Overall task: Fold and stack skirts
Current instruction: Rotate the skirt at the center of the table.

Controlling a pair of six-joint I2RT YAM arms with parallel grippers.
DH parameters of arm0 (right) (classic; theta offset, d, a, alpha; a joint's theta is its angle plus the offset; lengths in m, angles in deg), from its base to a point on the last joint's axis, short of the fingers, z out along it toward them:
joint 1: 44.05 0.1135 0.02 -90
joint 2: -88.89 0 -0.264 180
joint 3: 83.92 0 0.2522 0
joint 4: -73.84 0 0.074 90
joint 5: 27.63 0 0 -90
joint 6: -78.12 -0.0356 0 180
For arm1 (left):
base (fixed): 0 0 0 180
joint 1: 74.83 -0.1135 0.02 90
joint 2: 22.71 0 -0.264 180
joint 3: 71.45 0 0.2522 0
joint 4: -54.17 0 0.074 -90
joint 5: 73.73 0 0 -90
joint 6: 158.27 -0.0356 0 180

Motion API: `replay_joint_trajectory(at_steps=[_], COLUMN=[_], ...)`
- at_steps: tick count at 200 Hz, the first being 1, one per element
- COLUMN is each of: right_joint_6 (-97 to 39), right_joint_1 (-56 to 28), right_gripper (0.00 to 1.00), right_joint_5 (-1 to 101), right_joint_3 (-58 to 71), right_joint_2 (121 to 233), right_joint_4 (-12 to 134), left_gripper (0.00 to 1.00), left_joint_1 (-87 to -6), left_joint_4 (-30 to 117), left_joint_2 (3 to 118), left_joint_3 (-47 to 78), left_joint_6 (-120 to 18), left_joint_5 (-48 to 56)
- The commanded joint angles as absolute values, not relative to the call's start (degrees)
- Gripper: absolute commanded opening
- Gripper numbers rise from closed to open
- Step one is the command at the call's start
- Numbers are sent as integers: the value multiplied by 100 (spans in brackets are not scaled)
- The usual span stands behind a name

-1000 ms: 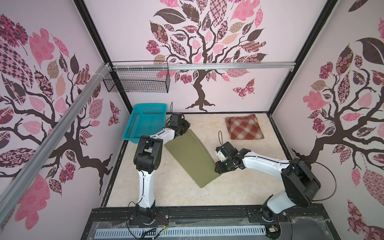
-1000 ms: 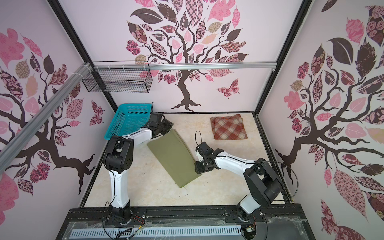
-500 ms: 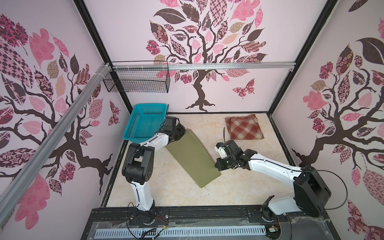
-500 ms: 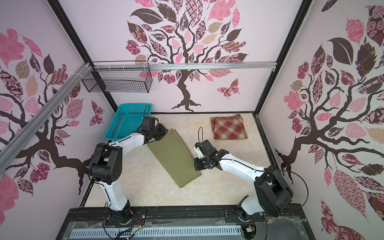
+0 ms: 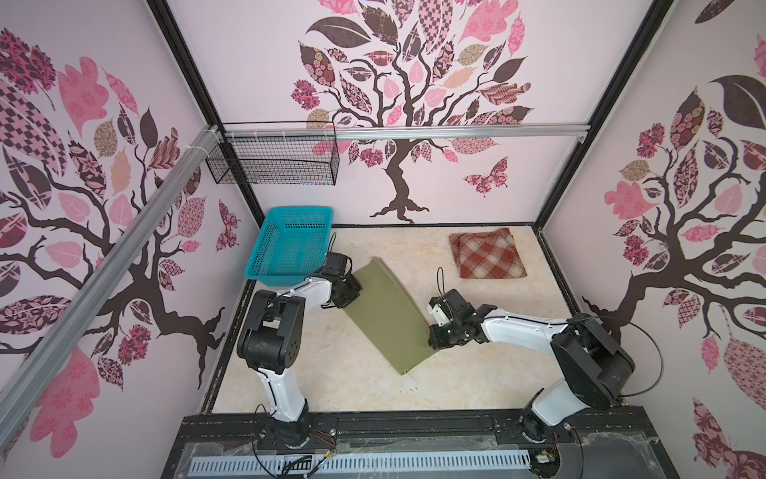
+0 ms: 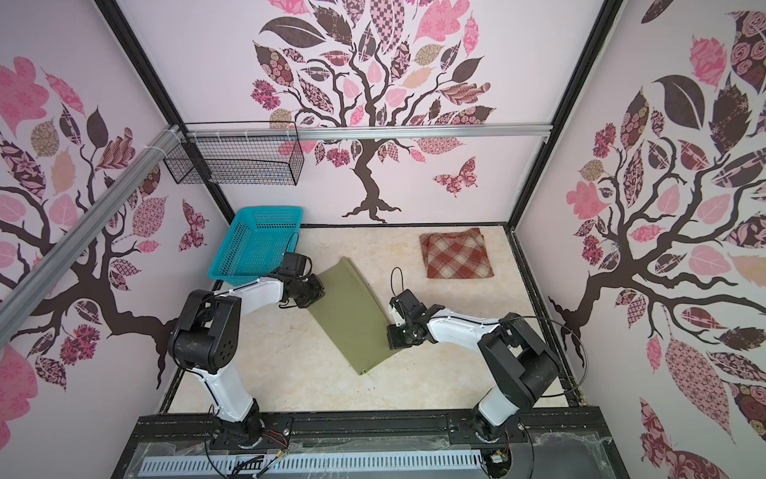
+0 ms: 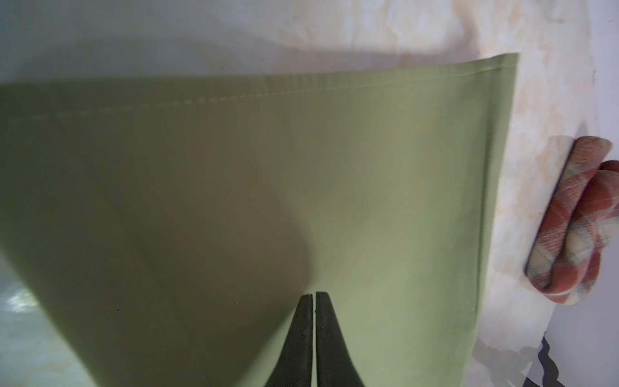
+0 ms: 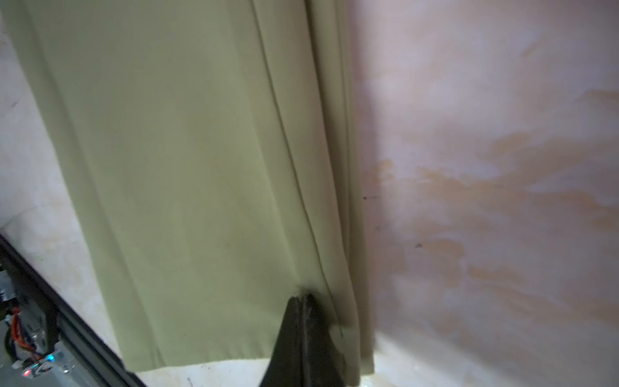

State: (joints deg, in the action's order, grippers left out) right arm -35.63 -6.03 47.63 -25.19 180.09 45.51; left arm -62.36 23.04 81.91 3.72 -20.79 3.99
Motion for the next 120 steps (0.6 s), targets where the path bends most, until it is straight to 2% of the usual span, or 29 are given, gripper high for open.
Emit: replay_joint_trajectory(at_steps=[1, 35, 57, 83, 102, 120], right_joint_6=[-3631, -3488, -3371, -3242, -3086, -3071], right_joint_1=[-732, -938, -1298, -1758, -1790, -1777], right_gripper=[0, 0, 0, 0, 0, 0], right_joint_5=[5105, 5648, 5643, 5648, 6086, 6026], right_joint_3=[-2530, -2339, -2180, -1946, -1550, -1359], right_joint_2=[18258, 18583, 18790, 18988, 19005, 18725], right_joint_4=[4628, 4548, 4587, 4660, 4355, 4194], left_gripper=[9, 9, 9, 9, 9, 9], left_joint_1=[-6261, -6247, -6244, -6106, -5858, -5778], left_joint_4=[2085, 2184, 2107, 2119, 2067, 2040], left_joint_2=[8136, 8053, 7888, 7434, 7054, 6656], left_joint_3=[179, -119, -336, -800, -1089, -1278], left_joint_6=[-2266, -2174, -2135, -1963, -1844, -1748], left_joint_5=[528, 375, 333, 326, 400, 285])
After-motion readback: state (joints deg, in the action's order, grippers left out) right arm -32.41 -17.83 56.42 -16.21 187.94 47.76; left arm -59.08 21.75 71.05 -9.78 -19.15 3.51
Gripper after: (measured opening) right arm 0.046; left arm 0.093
